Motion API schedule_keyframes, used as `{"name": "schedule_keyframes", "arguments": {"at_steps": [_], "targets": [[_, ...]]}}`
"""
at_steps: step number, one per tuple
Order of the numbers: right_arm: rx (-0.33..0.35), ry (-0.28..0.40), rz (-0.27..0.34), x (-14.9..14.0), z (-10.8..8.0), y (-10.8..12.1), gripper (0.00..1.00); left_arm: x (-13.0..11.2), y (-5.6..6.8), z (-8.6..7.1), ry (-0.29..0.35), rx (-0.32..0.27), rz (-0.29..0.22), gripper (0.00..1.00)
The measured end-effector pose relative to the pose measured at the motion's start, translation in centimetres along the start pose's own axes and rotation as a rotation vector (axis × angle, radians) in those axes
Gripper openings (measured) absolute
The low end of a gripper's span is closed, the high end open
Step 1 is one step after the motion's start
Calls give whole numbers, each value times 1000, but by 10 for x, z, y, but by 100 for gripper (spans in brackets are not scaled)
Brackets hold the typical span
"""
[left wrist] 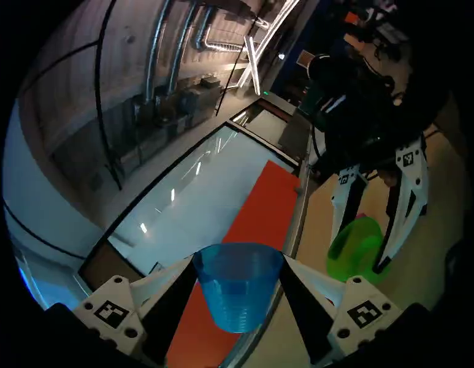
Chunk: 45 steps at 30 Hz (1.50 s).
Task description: Pour water
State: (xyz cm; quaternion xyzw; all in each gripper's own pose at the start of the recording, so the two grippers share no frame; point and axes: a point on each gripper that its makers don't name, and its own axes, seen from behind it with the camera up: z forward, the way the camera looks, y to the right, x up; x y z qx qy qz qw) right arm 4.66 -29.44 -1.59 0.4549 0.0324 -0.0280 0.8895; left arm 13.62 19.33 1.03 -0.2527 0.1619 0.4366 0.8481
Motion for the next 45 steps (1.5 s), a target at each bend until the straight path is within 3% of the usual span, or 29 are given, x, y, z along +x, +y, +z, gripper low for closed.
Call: {"name": "schedule_keyframes", "arguments": {"at_steps": [11,21,36,41,45], "targets": [[-9,8,1,3,-4,0,91,-4,-3,-1,-1,-4,-241,88],[-14,18,-7,11,-8,-1,91,-26,-4,1,-47,-4,-483,88],[-28,38,-18,25,-16,-4,91,-33,2,5,-18,-68,-841,88],[-31,34,-17,26,-19,-6,91,-37,6,4,-16,-84,-903,88],[-37,23,-26,25,-22,-8,91,-43,11,0,-29,-83,-891,88]]}}
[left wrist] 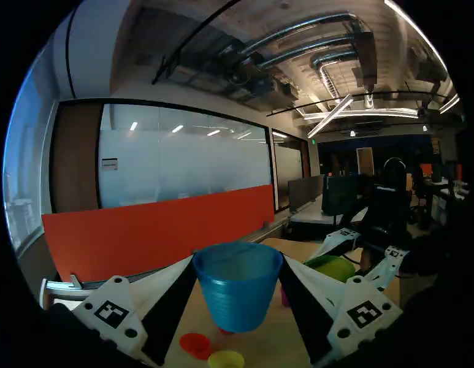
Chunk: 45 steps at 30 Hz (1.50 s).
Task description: Pour water
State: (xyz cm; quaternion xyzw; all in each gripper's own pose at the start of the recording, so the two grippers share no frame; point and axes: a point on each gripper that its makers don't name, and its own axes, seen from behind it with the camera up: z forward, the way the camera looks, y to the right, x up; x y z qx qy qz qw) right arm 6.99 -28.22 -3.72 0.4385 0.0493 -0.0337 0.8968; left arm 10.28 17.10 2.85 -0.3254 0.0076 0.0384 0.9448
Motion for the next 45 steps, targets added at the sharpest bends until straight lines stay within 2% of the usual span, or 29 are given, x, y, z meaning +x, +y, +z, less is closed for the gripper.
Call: {"name": "schedule_keyframes", "arguments": {"at_steps": [3,9,20,29,35,45], "targets": [[-4,-4,-3,0,-2,-1,91,-6,2,-3,-10,1,8,88],[-15,-10,3,2,-6,0,91,-15,4,-10,-20,-2,-9,88],[-49,-50,0,-5,-21,9,91,-50,6,-24,-73,-1,-27,88],[-90,-73,20,-15,-35,24,91,-75,25,-30,-111,-38,-10,88],[-99,-79,20,-18,-41,28,91,-89,37,-30,-139,-57,13,89],[-96,-101,38,-31,-51,32,92,-110,55,-29,-175,-100,15,89]]}}
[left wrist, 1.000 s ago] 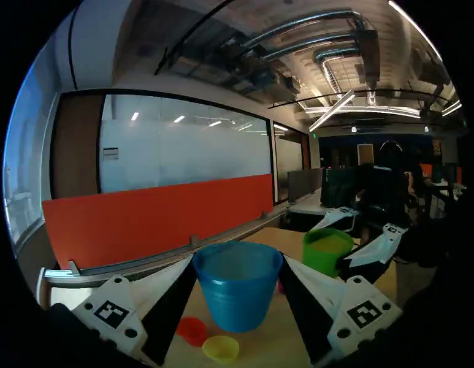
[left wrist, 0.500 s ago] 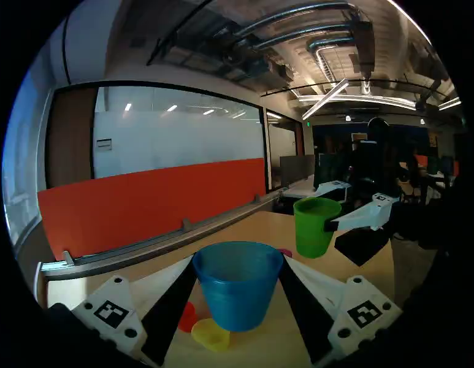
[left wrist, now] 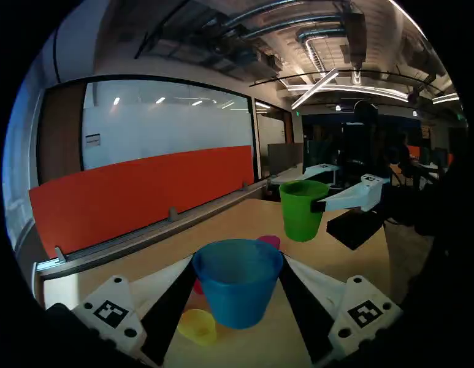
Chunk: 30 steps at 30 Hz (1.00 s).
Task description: Pour water
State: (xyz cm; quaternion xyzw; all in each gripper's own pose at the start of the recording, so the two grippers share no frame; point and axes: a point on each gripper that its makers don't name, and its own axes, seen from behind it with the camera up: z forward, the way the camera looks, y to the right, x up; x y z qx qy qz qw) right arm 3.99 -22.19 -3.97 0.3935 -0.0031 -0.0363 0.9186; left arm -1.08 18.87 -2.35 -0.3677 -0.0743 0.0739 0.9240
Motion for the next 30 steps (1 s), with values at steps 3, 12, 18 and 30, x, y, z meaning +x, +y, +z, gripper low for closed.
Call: {"name": "schedule_keyframes", "arguments": {"at_steps": [3,12,18,30], "targets": [[6,-20,5,-9,-2,0,92,-10,3,3,-25,-7,1,89],[21,-91,21,-37,-8,1,92,-40,12,11,-113,-30,10,89],[25,-146,28,-58,-12,6,92,-62,16,15,-190,-39,24,89],[31,-239,31,-89,-16,15,92,-89,26,19,-265,-85,22,89]]}}
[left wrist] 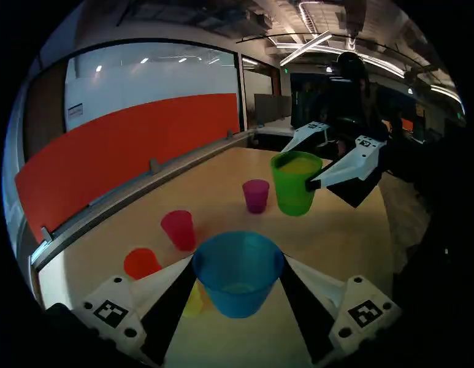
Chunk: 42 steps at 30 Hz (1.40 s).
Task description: Pour water
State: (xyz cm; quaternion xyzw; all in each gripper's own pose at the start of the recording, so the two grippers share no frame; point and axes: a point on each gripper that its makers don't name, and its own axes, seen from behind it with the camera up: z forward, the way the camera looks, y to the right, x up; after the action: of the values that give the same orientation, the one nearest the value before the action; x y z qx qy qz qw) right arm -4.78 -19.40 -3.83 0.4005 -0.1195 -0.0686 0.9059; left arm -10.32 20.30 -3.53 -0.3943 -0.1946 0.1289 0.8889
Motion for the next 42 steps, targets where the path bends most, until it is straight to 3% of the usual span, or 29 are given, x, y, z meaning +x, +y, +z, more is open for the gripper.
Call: {"name": "schedule_keyframes", "arguments": {"at_steps": [21,42], "targets": [[45,-157,-30,-56,22,0,92,-54,11,32,-146,-68,65,89],[55,-213,6,-95,40,9,92,-83,22,63,-207,-127,72,89]]}}
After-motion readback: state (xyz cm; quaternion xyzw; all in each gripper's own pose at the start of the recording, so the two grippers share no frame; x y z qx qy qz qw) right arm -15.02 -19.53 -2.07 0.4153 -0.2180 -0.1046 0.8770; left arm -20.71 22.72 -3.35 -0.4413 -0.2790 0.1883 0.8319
